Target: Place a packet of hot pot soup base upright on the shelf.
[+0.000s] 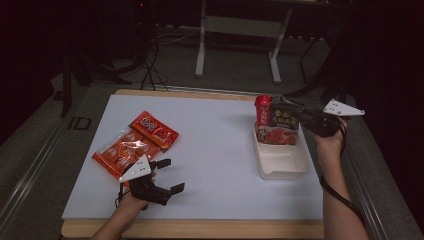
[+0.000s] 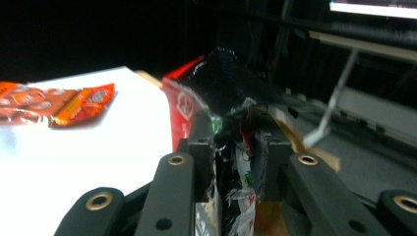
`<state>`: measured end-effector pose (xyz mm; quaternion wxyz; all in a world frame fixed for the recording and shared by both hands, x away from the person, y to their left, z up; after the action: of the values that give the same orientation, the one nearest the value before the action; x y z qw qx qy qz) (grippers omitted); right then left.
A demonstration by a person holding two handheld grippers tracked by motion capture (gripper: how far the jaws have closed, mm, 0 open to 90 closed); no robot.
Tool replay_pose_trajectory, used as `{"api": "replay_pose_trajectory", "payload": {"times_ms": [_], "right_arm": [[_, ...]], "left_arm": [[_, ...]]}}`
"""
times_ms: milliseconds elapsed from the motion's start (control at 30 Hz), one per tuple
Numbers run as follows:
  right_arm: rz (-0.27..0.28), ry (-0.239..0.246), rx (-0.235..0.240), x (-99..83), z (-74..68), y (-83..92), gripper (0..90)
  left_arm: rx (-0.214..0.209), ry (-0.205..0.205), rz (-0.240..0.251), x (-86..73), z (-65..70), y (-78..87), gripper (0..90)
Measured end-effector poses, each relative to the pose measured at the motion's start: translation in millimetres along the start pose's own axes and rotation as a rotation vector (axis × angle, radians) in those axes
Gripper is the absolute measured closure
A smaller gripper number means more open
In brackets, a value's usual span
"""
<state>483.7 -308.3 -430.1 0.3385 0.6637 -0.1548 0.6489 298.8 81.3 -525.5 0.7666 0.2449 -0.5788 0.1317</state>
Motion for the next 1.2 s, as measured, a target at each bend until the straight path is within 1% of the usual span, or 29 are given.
{"api": "replay_pose_trajectory", "payload": {"times_ms": [33,67,133,233,267,300,333,367,400,433,467,533,600,633,700,767,800,833,867,900,933,967,1000,1033,1067,1100,1133,1167,1200], "right_arm": [[-0.009,-0.008,0.000,-5.7,0.1,-0.1,72.9],[0.002,-0.032,0.009,-13.7,-0.8,2.4,71.7],[0.010,-0.052,0.009,-17.1,-1.4,5.8,69.6],[-0.022,-0.084,-0.021,-18.3,-0.9,9.7,66.0],[-0.034,-0.112,-0.034,-18.1,-0.6,10.2,64.5],[-0.056,-0.164,-0.052,-17.6,0.1,10.9,63.2],[-0.073,-0.173,-0.056,-16.5,-1.1,11.4,61.7],[-0.086,-0.161,-0.061,-15.7,-2.9,11.6,59.2],[-0.099,-0.159,-0.078,-14.8,-3.3,11.9,51.9],[-0.084,-0.161,-0.086,-11.3,-4.0,12.9,49.0],[-0.062,-0.169,-0.073,-6.3,-6.0,15.2,48.8],[-0.046,-0.157,-0.090,2.5,-6.8,20.1,44.8],[-0.031,-0.156,-0.081,12.0,-10.9,24.3,43.1],[-0.029,-0.144,-0.089,16.4,-12.8,26.3,40.1],[-0.019,-0.136,-0.094,26.3,-17.4,30.5,37.9],[-0.003,-0.121,-0.093,36.7,-24.2,34.2,34.0],[-0.003,-0.119,-0.100,40.7,-27.1,35.6,29.7],[0.004,-0.121,-0.091,44.8,-31.7,36.4,24.5],[0.015,-0.123,-0.075,49.0,-37.0,37.1,22.8],[0.022,-0.121,-0.069,52.3,-41.6,38.0,21.1],[0.030,-0.121,-0.056,55.4,-46.4,38.4,18.9],[0.037,-0.124,-0.036,57.9,-51.5,38.9,18.2],[0.048,-0.124,-0.034,60.1,-55.3,39.7,17.5],[0.048,-0.124,-0.034,60.1,-55.3,39.7,17.5],[0.054,-0.128,-0.037,61.6,-58.7,40.3,15.6],[0.052,-0.134,-0.022,62.8,-66.8,40.8,13.3],[0.055,-0.133,-0.027,63.0,-69.7,41.2,13.6],[0.047,-0.127,-0.019,62.4,-74.7,41.9,13.6],[0.055,-0.125,-0.009,62.4,-79.7,42.6,13.7]], "left_arm": [[-0.002,0.001,0.001,0.3,0.3,0.3,1.0],[-0.002,0.001,0.003,0.4,0.4,0.4,1.0],[-0.001,0.000,-0.002,-0.4,-0.2,-0.2,1.0],[0.001,0.001,-0.005,-1.0,-0.5,-1.6,1.0],[0.002,-0.002,-0.007,-1.0,-0.4,-1.8,1.0],[0.004,-0.009,-0.015,-1.4,-0.5,-2.0,1.0],[0.005,-0.012,-0.025,-2.0,-0.5,-2.2,1.0],[0.001,-0.011,-0.028,-2.4,-0.1,-2.3,1.0],[-0.004,-0.008,-0.033,-2.7,0.4,-2.3,1.0],[-0.009,-0.006,-0.034,-2.7,1.1,-2.5,1.0],[-0.007,-0.013,-0.038,-2.8,1.3,-2.5,1.0],[0.005,-0.030,-0.041,-2.0,0.8,-2.0,1.0],[0.010,-0.025,-0.040,-0.1,0.2,-0.8,1.0],[0.013,-0.021,-0.036,1.2,-0.5,0.0,1.0],[0.010,0.001,-0.034,3.5,-2.0,2.5,3.2],[0.025,0.009,-0.027,5.6,-4.7,4.9,4.0],[0.031,0.015,-0.024,6.3,-6.0,6.7,4.0],[0.038,0.031,-0.026,6.8,-7.3,8.3,4.0],[0.053,0.036,-0.025,7.3,-9.0,10.1,3.9],[0.080,0.039,-0.037,7.1,-11.4,11.8,3.9],[0.100,0.041,-0.061,6.4,-13.9,13.1,3.6],[0.101,0.049,-0.076,6.1,-15.1,14.5,2.9],[0.105,0.052,-0.077,6.7,-16.6,16.3,2.8],[0.105,0.052,-0.077,6.7,-16.6,16.3,3.0],[0.108,0.052,-0.082,7.4,-18.7,18.6,3.0],[0.123,0.044,-0.094,7.3,-20.8,19.8,3.4],[0.142,0.039,-0.099,7.9,-23.1,21.7,3.5],[0.138,0.039,-0.093,9.5,-24.1,24.2,3.8],[0.142,0.044,-0.082,12.2,-27.0,29.4,4.6]]}}
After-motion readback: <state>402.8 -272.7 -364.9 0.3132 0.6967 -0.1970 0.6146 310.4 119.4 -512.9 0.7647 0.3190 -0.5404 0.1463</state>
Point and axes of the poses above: each handheld gripper's, and its own axes: y roughly backward along the jaws, x roughly out of its top, z roughly to its right, the point moved 9 cm from there along -y, roughly forward along the jaws
